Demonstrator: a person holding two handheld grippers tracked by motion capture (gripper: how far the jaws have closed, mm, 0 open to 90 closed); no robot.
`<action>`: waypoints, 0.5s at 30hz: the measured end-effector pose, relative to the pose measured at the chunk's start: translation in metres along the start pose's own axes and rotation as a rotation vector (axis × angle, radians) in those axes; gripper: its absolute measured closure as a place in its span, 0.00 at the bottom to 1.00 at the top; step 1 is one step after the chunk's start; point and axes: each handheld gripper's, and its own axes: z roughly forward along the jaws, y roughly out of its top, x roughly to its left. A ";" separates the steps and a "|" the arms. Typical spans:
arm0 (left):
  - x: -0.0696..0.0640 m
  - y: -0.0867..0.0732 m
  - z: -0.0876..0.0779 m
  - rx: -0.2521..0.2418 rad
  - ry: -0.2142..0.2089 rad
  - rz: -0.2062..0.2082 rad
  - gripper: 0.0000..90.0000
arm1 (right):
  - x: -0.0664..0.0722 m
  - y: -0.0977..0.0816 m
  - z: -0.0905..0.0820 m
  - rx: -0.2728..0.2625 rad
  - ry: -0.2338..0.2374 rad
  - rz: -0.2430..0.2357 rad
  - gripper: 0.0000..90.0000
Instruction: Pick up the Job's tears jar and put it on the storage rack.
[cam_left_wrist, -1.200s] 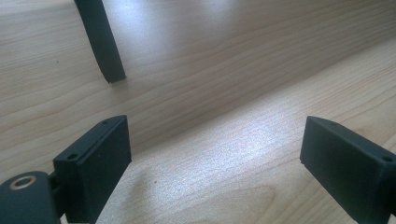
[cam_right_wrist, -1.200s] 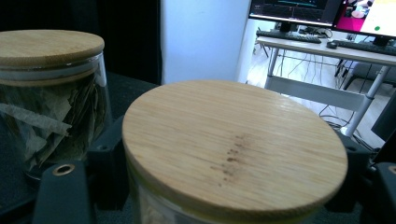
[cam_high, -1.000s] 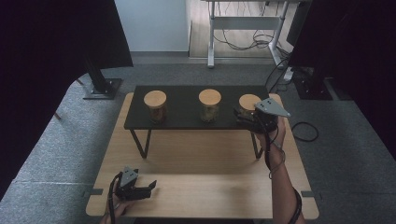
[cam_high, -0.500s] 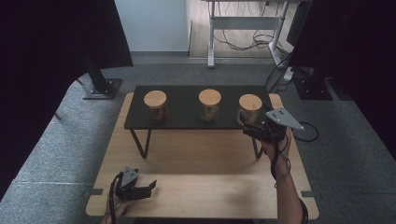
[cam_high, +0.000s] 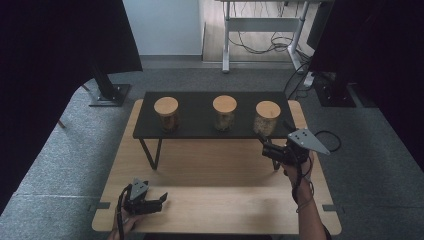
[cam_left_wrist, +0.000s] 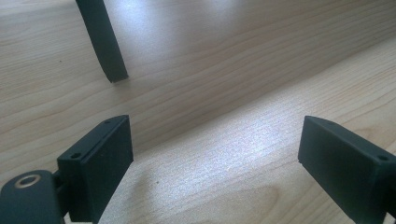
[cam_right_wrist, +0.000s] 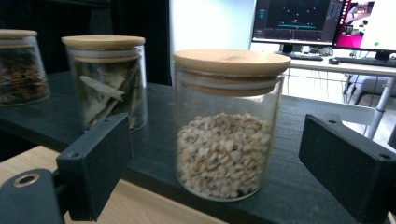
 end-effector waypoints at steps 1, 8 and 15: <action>0.000 0.000 0.000 0.001 0.001 0.000 0.11 | 0.001 -0.001 -0.002 -0.005 0.007 -0.002 0.10; 0.000 0.000 0.000 0.001 0.001 0.002 0.11 | 0.010 -0.011 -0.017 -0.014 0.055 -0.019 0.10; 0.000 -0.001 -0.001 0.000 0.004 0.000 0.10 | 0.017 -0.021 -0.034 -0.028 0.082 -0.009 0.10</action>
